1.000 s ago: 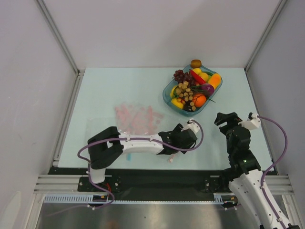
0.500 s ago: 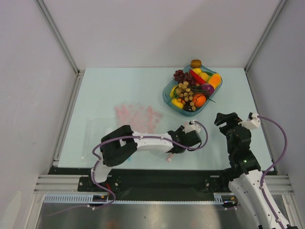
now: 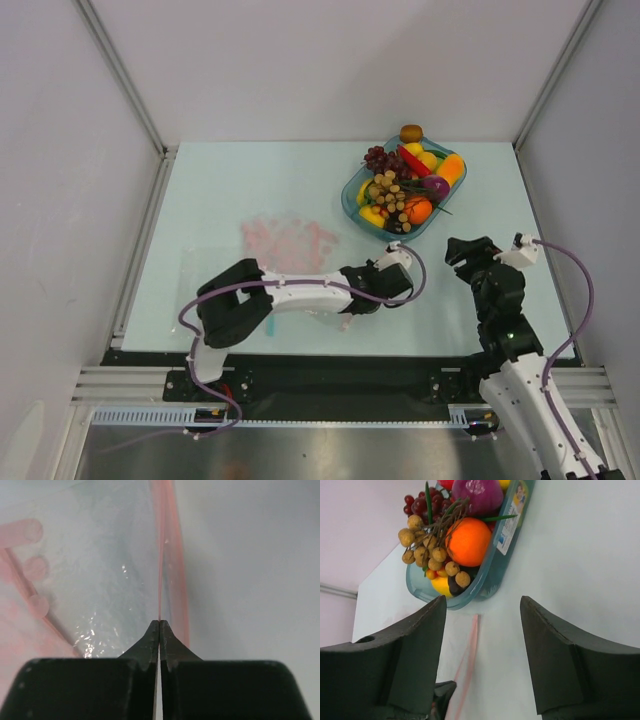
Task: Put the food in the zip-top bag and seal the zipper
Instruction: Pick up the zipper food storage bag at the center of the board, then open the zipper of the food storage bag.
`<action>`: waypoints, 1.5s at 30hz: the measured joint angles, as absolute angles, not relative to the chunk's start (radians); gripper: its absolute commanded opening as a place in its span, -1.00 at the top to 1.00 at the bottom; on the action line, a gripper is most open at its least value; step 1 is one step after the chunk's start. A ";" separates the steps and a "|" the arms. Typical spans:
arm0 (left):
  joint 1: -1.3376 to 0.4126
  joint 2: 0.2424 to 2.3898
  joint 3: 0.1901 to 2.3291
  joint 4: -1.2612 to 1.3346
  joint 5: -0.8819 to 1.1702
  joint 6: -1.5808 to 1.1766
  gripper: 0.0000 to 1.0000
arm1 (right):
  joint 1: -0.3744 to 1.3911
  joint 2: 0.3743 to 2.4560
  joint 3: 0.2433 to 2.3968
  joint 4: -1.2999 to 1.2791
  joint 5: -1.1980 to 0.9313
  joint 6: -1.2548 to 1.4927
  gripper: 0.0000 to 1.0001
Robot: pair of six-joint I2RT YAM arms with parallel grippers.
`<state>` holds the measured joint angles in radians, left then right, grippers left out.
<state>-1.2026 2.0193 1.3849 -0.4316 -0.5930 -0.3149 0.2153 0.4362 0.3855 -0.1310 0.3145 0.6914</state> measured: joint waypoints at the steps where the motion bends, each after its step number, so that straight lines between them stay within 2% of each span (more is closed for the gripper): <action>1: -1.196 1.986 1.356 -0.422 -0.583 -0.316 0.99 | 0.214 0.448 0.374 -0.106 0.289 0.688 -0.29; 4: -1.159 1.864 1.267 -0.396 -0.545 -0.322 0.99 | 0.213 0.520 0.340 -0.019 0.179 0.679 -0.12; 5: -1.146 1.826 1.244 -0.385 -0.535 -0.324 0.99 | 0.213 0.565 0.332 0.018 0.128 0.679 0.00; 7: -1.111 1.740 1.195 -0.356 -0.505 -0.329 0.99 | 0.218 0.641 0.323 0.083 0.047 0.679 0.04; 10: -1.069 1.628 1.130 -0.299 -0.479 -0.333 0.99 | 0.271 0.780 0.320 0.179 -0.051 0.678 0.03; 13: -1.050 1.533 1.059 -0.245 -0.463 -0.336 0.99 | 0.366 0.879 0.321 0.262 -0.103 0.669 -0.07; 14: -1.050 1.502 1.033 -0.222 -0.458 -0.337 1.00 | 0.401 0.910 0.324 0.281 -0.116 0.660 -0.17; 18: -1.050 1.423 0.968 -0.170 -0.440 -0.339 1.00 | 0.529 0.986 0.355 0.322 -0.129 0.615 -0.26; 22: -1.050 1.412 0.955 -0.139 -0.424 -0.339 0.99 | 0.610 0.998 0.385 0.363 -0.129 0.575 -0.26; 33: -1.051 1.412 0.947 -0.102 -0.340 -0.338 0.99 | 0.636 1.058 0.410 0.395 -0.113 0.546 -0.17; 34: -1.051 1.412 0.944 -0.094 -0.327 -0.334 0.99 | 0.637 1.069 0.413 0.394 -0.113 0.546 0.04; 36: -1.051 1.412 0.940 -0.086 -0.306 -0.329 0.99 | 0.640 1.085 0.418 0.393 -0.113 0.539 0.27; 37: -1.051 1.412 0.939 -0.083 -0.298 -0.328 0.99 | 0.641 1.090 0.421 0.392 -0.112 0.539 0.46; 39: -1.052 1.412 0.937 -0.082 -0.291 -0.327 0.99 | 0.643 1.091 0.425 0.386 -0.109 0.538 0.61; 40: -1.052 1.412 0.937 -0.081 -0.292 -0.325 0.99 | 0.645 1.091 0.427 0.385 -0.105 0.537 0.81; 42: -1.052 1.412 0.937 -0.082 -0.297 -0.322 0.99 | 0.646 1.090 0.433 0.382 -0.102 0.535 0.97; 45: -1.052 1.412 0.937 -0.082 -0.317 -0.321 0.99 | 0.648 1.088 0.437 0.376 -0.094 0.530 1.00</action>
<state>-1.0515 1.4117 0.9367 -0.0822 -0.3172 -0.3210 0.6479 1.0882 0.4366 0.3763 -0.0944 0.5304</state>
